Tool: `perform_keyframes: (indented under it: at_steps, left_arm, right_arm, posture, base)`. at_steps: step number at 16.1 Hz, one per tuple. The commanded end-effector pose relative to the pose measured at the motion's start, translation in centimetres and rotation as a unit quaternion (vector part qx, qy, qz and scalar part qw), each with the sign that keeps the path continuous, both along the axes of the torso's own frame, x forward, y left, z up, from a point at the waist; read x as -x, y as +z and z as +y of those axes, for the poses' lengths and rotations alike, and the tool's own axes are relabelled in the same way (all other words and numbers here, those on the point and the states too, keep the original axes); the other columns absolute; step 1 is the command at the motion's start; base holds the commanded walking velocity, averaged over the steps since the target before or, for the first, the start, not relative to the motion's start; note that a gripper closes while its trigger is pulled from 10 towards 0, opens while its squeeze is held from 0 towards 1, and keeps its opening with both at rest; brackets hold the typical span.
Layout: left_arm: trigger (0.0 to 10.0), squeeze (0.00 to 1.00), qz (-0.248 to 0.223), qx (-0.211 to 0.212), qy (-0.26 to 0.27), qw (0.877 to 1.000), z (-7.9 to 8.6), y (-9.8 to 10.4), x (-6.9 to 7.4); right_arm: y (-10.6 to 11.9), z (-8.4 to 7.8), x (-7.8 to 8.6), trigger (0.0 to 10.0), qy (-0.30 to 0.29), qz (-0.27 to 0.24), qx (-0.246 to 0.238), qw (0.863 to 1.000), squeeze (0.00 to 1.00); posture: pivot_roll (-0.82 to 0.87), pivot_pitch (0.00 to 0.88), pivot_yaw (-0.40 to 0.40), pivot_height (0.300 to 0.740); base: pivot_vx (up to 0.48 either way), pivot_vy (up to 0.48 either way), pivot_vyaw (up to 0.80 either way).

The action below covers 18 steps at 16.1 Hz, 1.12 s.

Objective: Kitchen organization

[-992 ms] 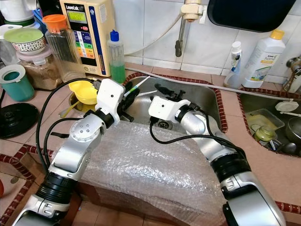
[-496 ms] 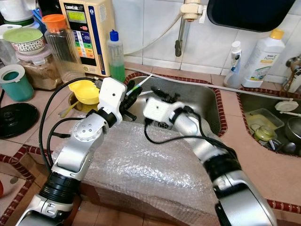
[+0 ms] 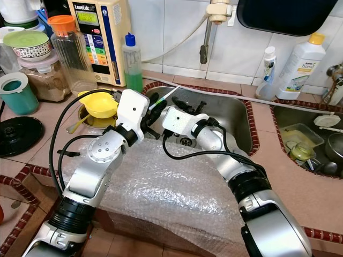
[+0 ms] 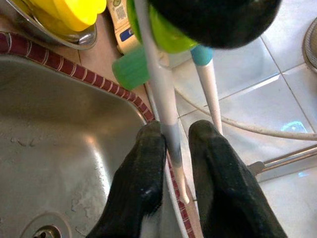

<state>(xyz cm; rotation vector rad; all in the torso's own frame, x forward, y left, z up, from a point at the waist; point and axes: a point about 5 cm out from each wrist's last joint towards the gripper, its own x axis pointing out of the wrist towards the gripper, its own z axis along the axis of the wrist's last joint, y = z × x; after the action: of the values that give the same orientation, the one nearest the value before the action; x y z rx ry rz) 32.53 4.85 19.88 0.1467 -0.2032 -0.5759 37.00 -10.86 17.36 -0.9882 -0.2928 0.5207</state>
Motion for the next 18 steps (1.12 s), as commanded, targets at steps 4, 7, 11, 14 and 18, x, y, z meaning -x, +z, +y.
perform_keyframes:
  at_steps: [4, 7, 11, 14, 18]
  left_arm:
    - [1.5, 0.0, -0.005, 0.002, 0.0, 1.0, -0.07, 0.41, 0.14]
    - [2.2, 0.0, -0.002, 0.006, -0.004, 1.0, -0.23, 0.29, 0.27]
    - [10.0, 1.0, 0.005, 0.013, -0.011, 1.0, -0.41, 0.02, 0.47]
    - [10.0, 1.0, 0.006, 0.02, -0.01, 1.0, -0.19, -0.05, 0.54]
    - [10.0, 1.0, 0.002, 0.047, 0.003, 0.999, 0.58, 0.25, 0.7]
  right_arm:
    - [0.51, -0.8, -0.47, 0.0, -0.02, -0.007, -0.006, 1.0, 0.0]
    - [0.37, -0.91, -0.4, 0.0, -0.021, -0.005, -0.009, 1.0, 0.0]
    - [0.35, -1.01, -0.46, 0.0, -0.022, -0.006, -0.011, 1.0, 0.0]
    - [0.31, -1.09, -0.66, 0.0, -0.025, -0.003, -0.009, 1.0, 0.0]
    - [0.69, -1.39, -1.2, 0.0, -0.031, -0.005, -0.001, 0.999, 0.0]
  posture:
    - [0.03, 0.0, -0.023, 0.74]
    - [0.03, 0.0, -0.023, 0.74]
    - [0.03, 0.0, -0.026, 0.74]
    - [0.03, 0.0, -0.023, 0.74]
    - [0.04, 0.0, -0.018, 0.74]
  base:
    - [0.0, 0.0, 0.0]
    - [0.0, 0.0, 0.0]
    - [0.0, 0.0, 0.0]
    - [0.0, 0.0, 0.0]
    - [0.0, 0.0, 0.0]
